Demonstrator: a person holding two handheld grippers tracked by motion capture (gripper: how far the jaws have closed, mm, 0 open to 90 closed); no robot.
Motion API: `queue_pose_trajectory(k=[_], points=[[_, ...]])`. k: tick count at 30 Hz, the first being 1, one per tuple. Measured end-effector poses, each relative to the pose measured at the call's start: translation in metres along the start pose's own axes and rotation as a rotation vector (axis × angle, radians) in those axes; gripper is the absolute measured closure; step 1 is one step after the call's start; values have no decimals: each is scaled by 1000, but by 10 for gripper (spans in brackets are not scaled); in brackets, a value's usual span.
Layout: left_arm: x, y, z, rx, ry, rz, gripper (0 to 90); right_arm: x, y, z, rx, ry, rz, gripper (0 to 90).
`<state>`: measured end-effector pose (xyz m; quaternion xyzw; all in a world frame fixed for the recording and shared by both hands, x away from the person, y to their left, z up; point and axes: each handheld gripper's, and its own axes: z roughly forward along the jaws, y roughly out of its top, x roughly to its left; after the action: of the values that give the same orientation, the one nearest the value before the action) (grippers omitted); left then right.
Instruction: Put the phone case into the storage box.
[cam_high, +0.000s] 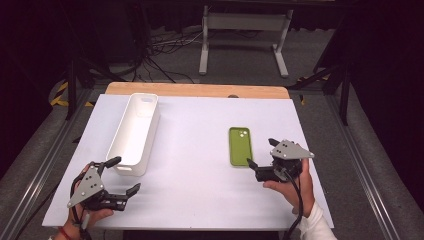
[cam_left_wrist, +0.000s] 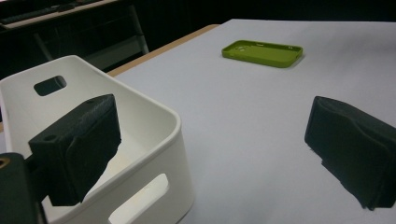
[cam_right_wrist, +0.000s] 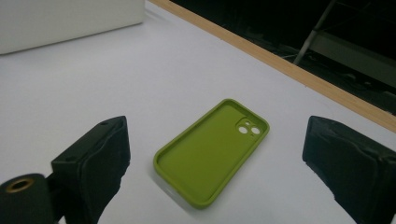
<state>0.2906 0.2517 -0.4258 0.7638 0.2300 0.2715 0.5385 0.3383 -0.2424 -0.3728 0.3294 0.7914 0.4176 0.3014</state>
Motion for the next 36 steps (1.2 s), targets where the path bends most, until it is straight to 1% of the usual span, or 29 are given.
queue_pose_trajectory(k=[2, 3, 4, 5, 6, 7, 8, 9, 11, 12, 14, 16, 17, 18, 20, 21, 24, 25, 26, 27, 28, 29, 30, 31, 34, 36], points=[[0, 0, 0, 4, -1, -2, 43, -2, 2, 3, 9, 0, 3, 87], [-1, -1, 0, 5, -1, -6, 43, -5, 4, 9, 22, 7, 10, 98], [-1, -1, -1, 2, 3, -6, 41, -8, 7, 15, 41, 8, 3, 130], [-2, -2, -2, 13, -6, -6, 41, -9, 9, 18, 55, 14, 2, 136], [-2, -2, -2, 13, -6, -6, 39, -9, 9, 18, 55, 14, 2, 136], [-2, -2, -3, 11, 0, 1, 38, -12, 13, 25, 73, 17, -3, 143], [-2, -2, -4, 18, 1, 10, 38, -13, 15, 28, 86, 25, -6, 153], [-2, -2, -5, 15, -1, -2, 38, -14, 17, 31, 98, 27, -10, 159], [-1, -3, -5, 23, 4, 1, 39, -18, 20, 38, 117, 25, -9, 159], [-1, -3, -5, 25, 7, 6, 39, -20, 22, 42, 131, 37, -5, 159], [-2, -3, -6, 31, 14, 6, 41, -25, 23, 52, 170, 35, 0, 159], [-2, -3, -6, 32, 12, -2, 42, -29, 24, 61, 216, 28, -3, 166], [-2, -3, -6, 32, 12, -2, 43, -31, 25, 65, 228, 27, -3, 170], [-2, -3, -6, 35, 13, 1, 43, -31, 25, 65, 228, 27, -3, 170], [-3, -4, -5, 29, 11, -4, 43, -34, 27, 74, 269, 29, -7, 173], [-3, -4, -5, 29, 12, -3, 43, -36, 27, 78, 279, 25, -7, 173], [-3, -4, -5, 30, 8, 8, 43, -42, 30, 87, 307, 23, 11, 186], [-3, -4, -5, 31, 4, -3, 43, -44, 30, 89, 316, 17, 10, 189], [-2, -4, -5, 36, 1, 1, 43, -46, 30, 93, 335, 9, 13, 190], [-2, -4, -4, 36, 0, -3, 43, -48, 30, 96, 345, 11, 21, 190], [-2, -4, -4, 37, -2, -5, 43, -51, 31, 100, 365, 32, 49, 194], [-2, -4, -4, 39, -5, -11, 43, -53, 32, 103, 370, 35, 54, 204], [-2, -4, -4, 42, -5, -3, 43, -54, 34, 107, 381, 32, 52, 207], [-2, -4, -4, 42, -9, -9, 43, -55, 35, 110, 400, 26, 51, 207], [-2, -4, -3, 51, -14, 1, 44, -62, 38, 122, 464, 27, 63, 215], [-2, -4, -3, 49, -16, 5, 44, -68, 37, 132, 526, 31, 74, 217]])
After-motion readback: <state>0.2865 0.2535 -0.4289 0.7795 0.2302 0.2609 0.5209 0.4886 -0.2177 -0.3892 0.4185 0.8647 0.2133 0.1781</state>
